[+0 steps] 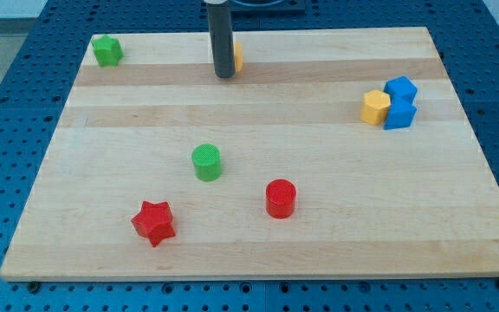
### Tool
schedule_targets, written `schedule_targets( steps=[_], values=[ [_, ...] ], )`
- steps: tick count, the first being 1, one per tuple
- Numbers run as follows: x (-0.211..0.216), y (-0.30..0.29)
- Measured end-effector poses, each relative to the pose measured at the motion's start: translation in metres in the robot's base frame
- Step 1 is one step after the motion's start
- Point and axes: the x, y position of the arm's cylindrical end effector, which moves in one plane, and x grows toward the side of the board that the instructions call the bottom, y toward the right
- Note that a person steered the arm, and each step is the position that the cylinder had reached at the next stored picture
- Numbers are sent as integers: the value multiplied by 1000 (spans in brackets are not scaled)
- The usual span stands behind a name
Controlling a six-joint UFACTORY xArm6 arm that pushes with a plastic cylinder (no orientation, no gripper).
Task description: Push the green circle to the top left side of the yellow hexagon
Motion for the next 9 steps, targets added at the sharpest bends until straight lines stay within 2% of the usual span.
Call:
schedule_targets(
  steps=[2, 3, 4, 6, 7, 8, 9],
  values=[
    [-44, 0],
    [-51, -1],
    [-41, -16],
    [18, -20],
    [19, -20],
    [24, -7],
    [54, 6]
  ],
)
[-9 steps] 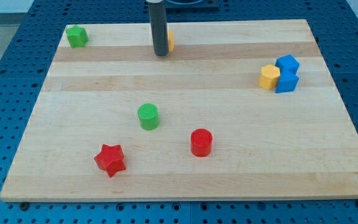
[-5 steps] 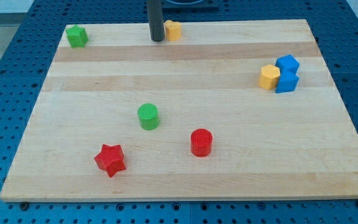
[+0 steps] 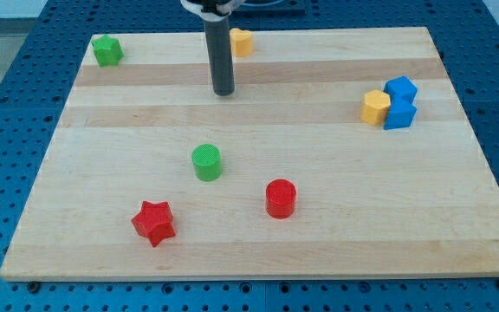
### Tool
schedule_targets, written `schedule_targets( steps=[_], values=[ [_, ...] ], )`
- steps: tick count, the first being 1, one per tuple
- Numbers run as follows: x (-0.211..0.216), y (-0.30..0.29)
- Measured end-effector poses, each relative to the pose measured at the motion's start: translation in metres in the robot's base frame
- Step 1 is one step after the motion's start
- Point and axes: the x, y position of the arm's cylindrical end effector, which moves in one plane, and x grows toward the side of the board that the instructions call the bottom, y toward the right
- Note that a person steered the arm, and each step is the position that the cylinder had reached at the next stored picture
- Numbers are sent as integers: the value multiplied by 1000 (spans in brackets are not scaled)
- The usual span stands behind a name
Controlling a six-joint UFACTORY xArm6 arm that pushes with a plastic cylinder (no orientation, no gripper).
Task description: Push the green circle to the top left side of the yellow hexagon
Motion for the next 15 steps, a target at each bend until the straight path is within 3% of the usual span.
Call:
schedule_targets(
  steps=[1, 3, 5, 6, 9, 11, 15],
  values=[
    [26, -25],
    [40, -170],
    [143, -146],
    [155, -80],
    [88, 55],
    [116, 71],
    [-1, 126]
  ],
)
